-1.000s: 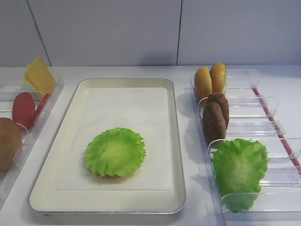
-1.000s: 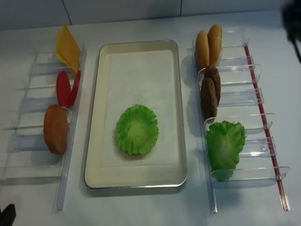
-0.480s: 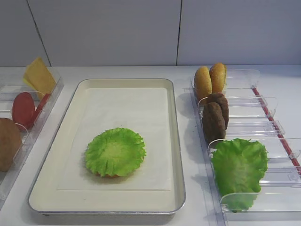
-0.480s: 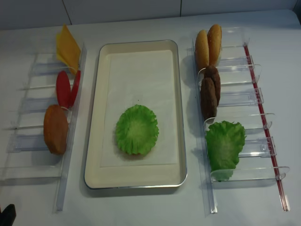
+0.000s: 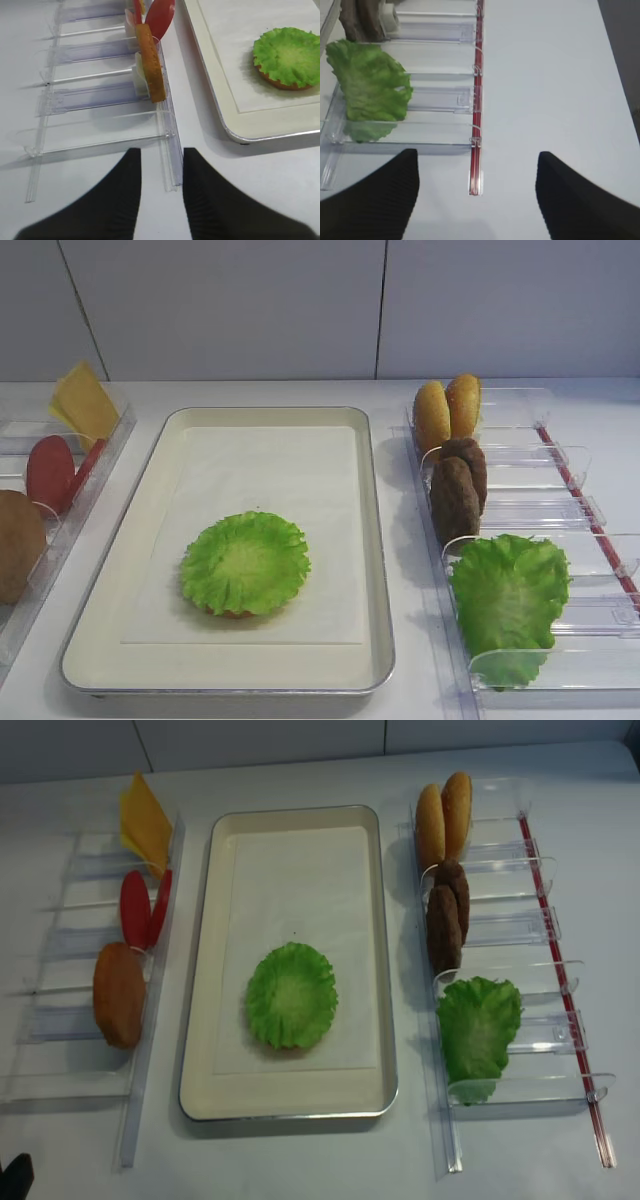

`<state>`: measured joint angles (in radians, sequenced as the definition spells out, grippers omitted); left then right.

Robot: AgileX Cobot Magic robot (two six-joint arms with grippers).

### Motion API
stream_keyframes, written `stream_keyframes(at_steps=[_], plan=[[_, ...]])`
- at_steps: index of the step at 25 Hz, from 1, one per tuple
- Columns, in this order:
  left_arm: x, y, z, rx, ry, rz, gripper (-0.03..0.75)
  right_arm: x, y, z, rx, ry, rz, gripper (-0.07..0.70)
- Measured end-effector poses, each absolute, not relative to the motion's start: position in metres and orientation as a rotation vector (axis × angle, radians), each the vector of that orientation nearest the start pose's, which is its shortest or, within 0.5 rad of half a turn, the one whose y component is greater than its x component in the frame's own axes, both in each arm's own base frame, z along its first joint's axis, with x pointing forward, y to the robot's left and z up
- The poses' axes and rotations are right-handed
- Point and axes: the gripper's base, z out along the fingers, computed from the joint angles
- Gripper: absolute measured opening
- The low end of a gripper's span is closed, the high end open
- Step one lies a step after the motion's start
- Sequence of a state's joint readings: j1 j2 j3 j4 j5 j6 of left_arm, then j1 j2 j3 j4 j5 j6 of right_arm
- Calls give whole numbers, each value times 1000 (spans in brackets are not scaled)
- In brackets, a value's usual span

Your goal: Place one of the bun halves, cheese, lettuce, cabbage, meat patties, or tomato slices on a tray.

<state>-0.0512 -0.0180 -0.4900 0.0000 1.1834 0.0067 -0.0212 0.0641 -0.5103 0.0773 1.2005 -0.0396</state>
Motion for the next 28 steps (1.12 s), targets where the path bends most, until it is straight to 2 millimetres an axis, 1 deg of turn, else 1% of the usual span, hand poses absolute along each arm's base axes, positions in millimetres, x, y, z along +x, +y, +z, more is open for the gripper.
stream_keyframes(at_steps=[3, 5, 28], plan=[[-12, 1, 265, 62, 2158, -26, 219, -9, 6, 266, -32, 2149, 31, 496], [-12, 1, 265, 62, 2158, -26, 219, -9, 6, 265, -34, 2139, 26, 496], [-12, 1, 265, 62, 2158, -26, 219, -9, 6, 266, -35, 2129, 14, 496]])
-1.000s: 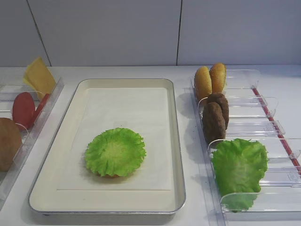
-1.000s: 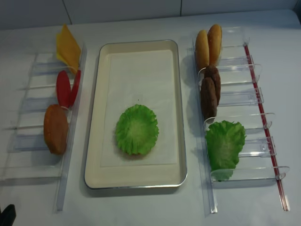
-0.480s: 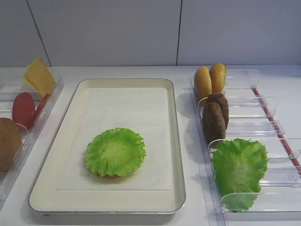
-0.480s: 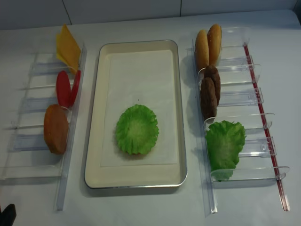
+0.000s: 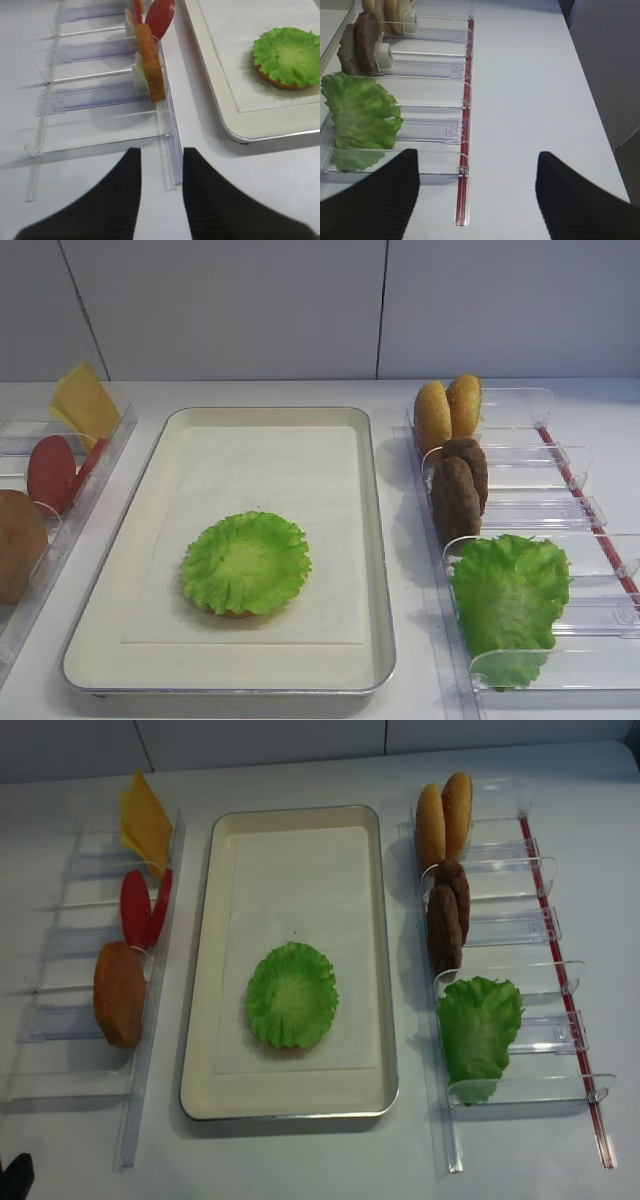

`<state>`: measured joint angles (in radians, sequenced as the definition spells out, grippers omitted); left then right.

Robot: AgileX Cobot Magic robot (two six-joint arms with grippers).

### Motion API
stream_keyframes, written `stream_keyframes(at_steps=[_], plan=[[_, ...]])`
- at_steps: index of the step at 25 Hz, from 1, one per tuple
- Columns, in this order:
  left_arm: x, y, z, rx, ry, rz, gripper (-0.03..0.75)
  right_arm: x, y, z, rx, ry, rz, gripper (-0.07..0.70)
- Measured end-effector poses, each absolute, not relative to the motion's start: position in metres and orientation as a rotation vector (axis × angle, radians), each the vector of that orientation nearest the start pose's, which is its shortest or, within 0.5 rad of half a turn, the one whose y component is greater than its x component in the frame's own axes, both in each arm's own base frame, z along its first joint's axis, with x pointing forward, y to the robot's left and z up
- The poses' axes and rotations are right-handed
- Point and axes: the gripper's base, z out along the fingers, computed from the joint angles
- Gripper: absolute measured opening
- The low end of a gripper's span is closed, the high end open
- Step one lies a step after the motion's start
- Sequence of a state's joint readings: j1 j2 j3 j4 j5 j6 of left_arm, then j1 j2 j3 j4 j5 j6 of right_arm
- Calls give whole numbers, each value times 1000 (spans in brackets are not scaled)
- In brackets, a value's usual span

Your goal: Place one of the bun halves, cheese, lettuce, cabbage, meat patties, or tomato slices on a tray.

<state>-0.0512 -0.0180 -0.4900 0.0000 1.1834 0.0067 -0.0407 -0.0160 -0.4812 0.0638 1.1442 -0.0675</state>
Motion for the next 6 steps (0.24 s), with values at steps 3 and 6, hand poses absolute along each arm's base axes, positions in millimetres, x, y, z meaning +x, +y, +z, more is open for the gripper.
stream_keyframes(at_steps=[3, 6], plan=[[-12, 1, 265, 62, 2158, -26, 219, -9, 6, 266, -39, 2129, 11, 496], [-12, 1, 265, 62, 2158, -26, 219, -9, 6, 266, -39, 2129, 11, 496]])
